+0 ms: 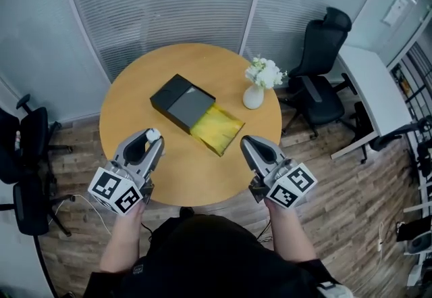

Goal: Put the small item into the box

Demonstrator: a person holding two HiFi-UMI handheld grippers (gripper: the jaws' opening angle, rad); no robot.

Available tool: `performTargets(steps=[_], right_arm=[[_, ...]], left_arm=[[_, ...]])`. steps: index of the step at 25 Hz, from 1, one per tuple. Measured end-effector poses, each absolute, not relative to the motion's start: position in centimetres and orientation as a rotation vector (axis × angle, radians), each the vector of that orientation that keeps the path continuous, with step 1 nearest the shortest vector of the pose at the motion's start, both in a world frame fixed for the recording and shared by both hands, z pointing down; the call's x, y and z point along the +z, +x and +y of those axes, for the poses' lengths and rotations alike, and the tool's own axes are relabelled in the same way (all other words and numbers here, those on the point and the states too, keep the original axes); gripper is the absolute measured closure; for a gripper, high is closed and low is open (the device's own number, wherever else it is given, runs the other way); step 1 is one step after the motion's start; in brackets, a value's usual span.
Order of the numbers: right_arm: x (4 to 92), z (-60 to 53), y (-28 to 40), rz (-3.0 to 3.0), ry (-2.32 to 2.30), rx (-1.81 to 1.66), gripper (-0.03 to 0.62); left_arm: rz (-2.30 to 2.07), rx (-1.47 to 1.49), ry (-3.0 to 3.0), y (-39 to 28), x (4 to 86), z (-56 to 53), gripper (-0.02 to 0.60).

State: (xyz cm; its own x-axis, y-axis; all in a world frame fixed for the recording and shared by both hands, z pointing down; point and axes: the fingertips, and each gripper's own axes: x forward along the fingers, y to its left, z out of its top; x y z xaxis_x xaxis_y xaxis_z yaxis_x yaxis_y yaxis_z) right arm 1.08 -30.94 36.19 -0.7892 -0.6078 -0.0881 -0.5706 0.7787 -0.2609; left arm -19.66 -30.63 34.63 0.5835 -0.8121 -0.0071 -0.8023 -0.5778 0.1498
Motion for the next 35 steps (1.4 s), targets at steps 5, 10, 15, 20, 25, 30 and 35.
performTargets(steps=[5, 10, 15, 20, 25, 30, 35], right_arm=[[36.5, -33.5, -0.6, 2.803, -0.992, -0.341, 0.559], [37.4, -34.7, -1.3, 2.824, -0.997, -0.373, 0.559], [38.8, -37.2, -0.2, 2.841, -0.965, -0.425, 0.559], [40.2, -39.6, 1.4, 2.869, -0.902, -0.474, 0.559], [41.3, -42.1, 3.4, 2.883, -0.863, -0.524, 0.559], [42.2, -44.0, 4.1, 2.918, -0.801, -0.555, 0.559], [43.2, -45.1, 4.6, 2.948, -0.751, -0.582, 0.559]], left_arm=[[-1.312, -0.126, 2.683, -20.9, 35.5, -33.2, 0.442], [-1.268, -0.117, 2.66, -20.6, 37.1, -34.7, 0.442], [-1.269, -0.082, 2.631, -18.5, 38.7, -37.2, 0.442], [-1.307, -0.061, 2.583, -16.3, 39.9, -39.8, 0.442], [-1.324, -0.048, 2.537, -13.9, 41.3, -42.0, 0.442], [-1.345, -0.051, 2.484, -12.4, 43.2, -43.8, 0.442], [-1.338, -0.03, 2.426, -10.8, 45.7, -44.9, 0.442]])
